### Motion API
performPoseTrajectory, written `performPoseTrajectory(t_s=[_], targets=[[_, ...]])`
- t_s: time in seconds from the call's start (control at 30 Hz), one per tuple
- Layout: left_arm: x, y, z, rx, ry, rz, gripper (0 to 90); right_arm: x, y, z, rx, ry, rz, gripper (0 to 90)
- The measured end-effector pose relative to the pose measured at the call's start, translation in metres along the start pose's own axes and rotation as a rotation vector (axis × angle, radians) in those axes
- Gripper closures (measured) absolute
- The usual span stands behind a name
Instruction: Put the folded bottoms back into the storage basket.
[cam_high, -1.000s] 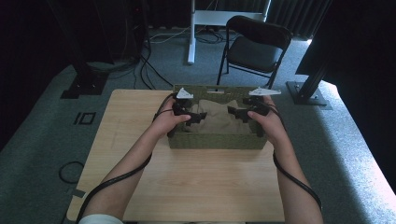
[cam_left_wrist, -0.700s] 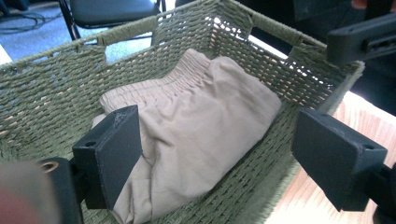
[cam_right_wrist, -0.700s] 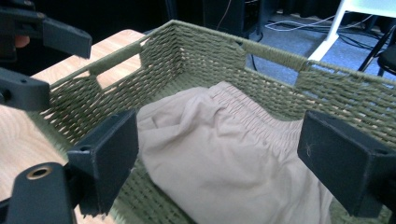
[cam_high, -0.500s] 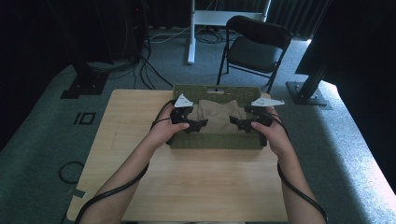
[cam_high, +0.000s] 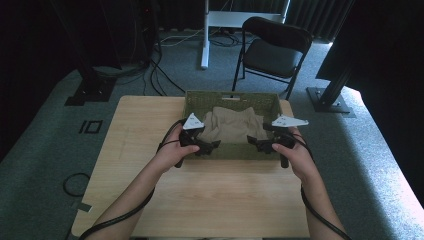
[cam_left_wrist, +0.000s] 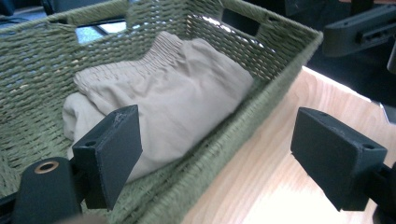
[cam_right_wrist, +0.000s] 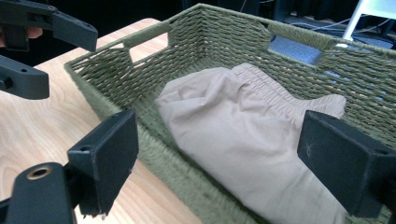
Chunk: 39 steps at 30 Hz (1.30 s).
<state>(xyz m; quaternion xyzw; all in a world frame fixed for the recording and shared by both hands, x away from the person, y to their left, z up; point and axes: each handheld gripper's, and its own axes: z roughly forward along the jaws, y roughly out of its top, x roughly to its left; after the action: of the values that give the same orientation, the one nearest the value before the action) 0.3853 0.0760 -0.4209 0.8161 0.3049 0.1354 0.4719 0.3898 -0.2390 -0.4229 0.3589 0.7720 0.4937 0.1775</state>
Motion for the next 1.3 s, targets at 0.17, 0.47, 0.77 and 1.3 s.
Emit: performPoseTrajectory(t_s=[0.17,0.47,0.77,1.3], targets=[[-0.007,-0.008,-0.003,0.003,-0.009,0.004,17.5,0.006,-0.011,-0.006,0.001,0.009,0.001,12.2],[-0.020,-0.019,-0.012,-0.002,-0.037,0.011,17.5,0.022,-0.027,-0.016,-0.003,0.040,-0.028,12.2],[-0.029,-0.039,-0.020,0.005,-0.049,0.011,17.4,0.026,-0.054,-0.021,0.006,0.044,0.002,12.2],[-0.024,-0.088,-0.012,0.086,-0.033,-0.012,17.4,0.021,-0.104,-0.024,0.052,0.023,0.047,12.2]])
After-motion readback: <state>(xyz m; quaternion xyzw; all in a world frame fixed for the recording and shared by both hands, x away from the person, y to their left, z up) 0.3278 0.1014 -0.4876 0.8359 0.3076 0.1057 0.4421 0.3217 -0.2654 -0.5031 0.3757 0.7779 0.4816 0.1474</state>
